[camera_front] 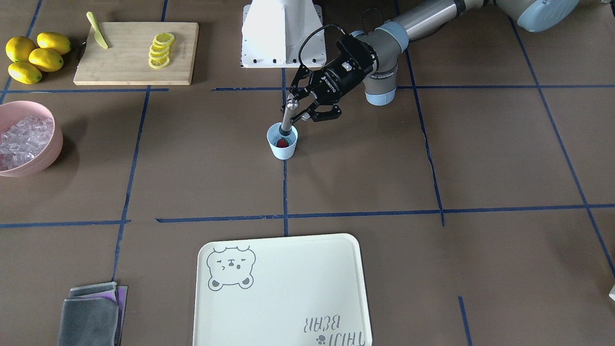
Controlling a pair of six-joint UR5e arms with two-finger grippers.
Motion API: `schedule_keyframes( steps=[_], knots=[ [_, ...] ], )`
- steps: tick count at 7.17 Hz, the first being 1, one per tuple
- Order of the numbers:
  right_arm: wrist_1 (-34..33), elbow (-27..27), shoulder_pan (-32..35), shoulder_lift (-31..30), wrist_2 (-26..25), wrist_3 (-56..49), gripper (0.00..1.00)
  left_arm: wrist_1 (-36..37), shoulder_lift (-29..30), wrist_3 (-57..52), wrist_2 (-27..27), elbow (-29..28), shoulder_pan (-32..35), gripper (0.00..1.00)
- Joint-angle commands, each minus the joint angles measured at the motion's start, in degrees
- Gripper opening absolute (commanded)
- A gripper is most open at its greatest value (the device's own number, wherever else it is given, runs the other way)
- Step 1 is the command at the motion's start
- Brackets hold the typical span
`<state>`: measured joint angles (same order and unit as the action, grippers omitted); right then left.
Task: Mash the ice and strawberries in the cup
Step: 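Lower the pestle into the cup and press down on the contents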
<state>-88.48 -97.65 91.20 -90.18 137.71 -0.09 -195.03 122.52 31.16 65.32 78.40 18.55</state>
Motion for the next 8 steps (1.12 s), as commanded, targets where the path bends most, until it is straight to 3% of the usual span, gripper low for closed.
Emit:
schedule_keyframes(
  steps=[1, 8],
  knots=[
    [0.0, 0.0, -0.1, 0.0, -0.1, 0.0, 0.99, -0.1, 0.5, 0.1, 0.1, -0.8, 0.0, 0.0],
    [0.1, 0.4, -0.1, -0.1, 0.0, 0.0, 0.99, -0.3, 0.7, 0.3, -0.1, -3.2, -1.5, 0.0]
  ],
)
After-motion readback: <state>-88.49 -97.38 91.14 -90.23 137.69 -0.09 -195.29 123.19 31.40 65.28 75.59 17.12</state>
